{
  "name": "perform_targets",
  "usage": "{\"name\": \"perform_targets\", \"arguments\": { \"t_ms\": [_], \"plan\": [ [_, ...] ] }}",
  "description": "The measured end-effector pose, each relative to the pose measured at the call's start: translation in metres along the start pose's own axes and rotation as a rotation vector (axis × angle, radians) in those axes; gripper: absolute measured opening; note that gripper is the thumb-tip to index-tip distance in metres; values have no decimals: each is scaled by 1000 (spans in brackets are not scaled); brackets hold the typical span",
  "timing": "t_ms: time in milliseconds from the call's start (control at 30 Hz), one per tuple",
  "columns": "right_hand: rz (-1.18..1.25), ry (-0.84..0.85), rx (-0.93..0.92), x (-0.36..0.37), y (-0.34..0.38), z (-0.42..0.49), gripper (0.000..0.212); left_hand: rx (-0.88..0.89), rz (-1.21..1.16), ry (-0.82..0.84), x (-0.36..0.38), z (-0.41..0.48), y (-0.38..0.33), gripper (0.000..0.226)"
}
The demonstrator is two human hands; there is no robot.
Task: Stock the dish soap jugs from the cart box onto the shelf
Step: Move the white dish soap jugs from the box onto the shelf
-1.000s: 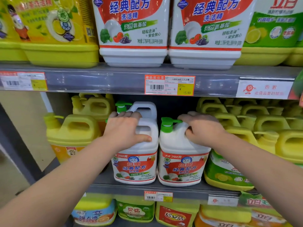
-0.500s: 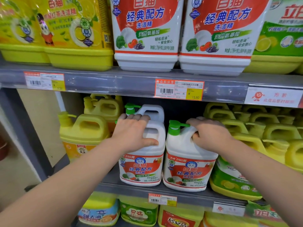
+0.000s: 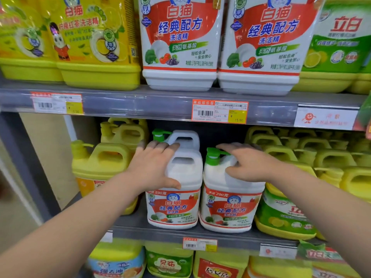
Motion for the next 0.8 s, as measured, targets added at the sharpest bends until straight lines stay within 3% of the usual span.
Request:
{"name": "perform_targets", "arguments": {
  "t_ms": [167,367,533,667,800],
  "plan": [
    [70,-89,20,-7,-17,-13,72,50,-61,-93,-6,7,-22,105],
    [-59,-155,167,-22,-70,-37,74,224,-220,-150,-14,36,-108,93],
    [-145,-42,240,-20,-117,-55,63,275,-292,-81,-11,60,-172,92],
    [-206,-4,140,-13,-130,-59,58,232,-237,-18,0,71,-196,94],
    [-180,-12,39,-10,-134,-56,50,222,-136,-93,4,71,-198,86]
  ]
}}
Point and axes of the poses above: each hand's wrist, its own z-axis towards the middle knuckle, its own x-axis out of the palm, y = z × x, the point moved 5 cm from there along z, towards the middle knuckle, and after that the axes turned 11 degrees about -y, right-handed, at the moved point
